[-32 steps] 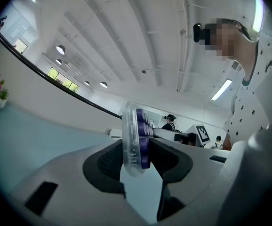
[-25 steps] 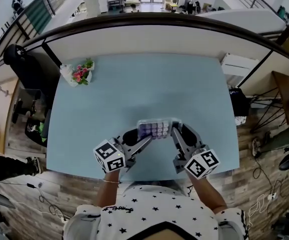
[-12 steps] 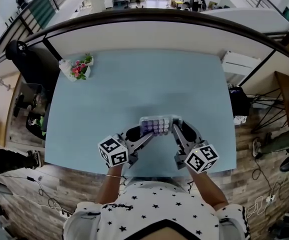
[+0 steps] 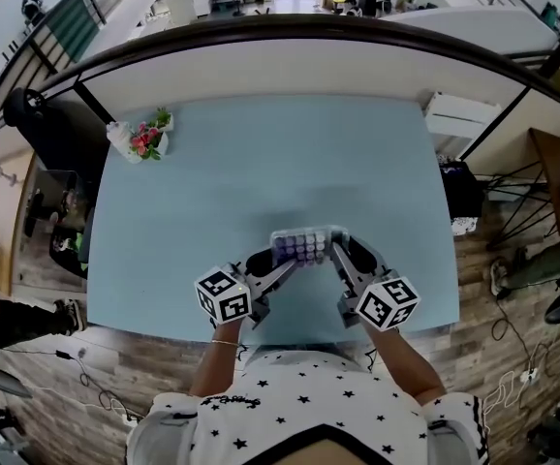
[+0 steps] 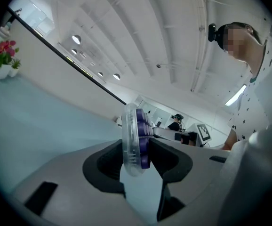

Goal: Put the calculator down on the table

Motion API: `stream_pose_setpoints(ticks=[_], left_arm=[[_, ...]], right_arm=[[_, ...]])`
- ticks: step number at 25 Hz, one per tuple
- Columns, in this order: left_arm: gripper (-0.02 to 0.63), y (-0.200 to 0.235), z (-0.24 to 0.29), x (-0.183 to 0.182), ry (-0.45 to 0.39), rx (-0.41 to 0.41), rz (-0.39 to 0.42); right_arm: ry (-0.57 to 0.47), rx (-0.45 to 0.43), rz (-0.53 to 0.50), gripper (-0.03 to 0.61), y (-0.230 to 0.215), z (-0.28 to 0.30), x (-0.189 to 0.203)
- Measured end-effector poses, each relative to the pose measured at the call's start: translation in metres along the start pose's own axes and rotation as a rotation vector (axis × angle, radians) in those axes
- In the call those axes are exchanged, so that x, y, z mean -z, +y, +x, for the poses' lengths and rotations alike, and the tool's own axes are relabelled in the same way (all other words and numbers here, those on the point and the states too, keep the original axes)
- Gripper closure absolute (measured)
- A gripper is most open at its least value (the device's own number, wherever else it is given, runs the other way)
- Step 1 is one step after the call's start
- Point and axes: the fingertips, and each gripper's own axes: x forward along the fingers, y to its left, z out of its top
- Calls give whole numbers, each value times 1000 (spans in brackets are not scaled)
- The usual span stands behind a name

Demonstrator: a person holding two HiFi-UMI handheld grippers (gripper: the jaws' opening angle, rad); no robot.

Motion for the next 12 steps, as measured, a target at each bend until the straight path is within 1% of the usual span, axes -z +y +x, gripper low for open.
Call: stream_pose_setpoints(ticks=[12], left_arm=[[437,16,0,23,20,-8,-60]], right_arm=[[62,33,17,471,-10,7,24]])
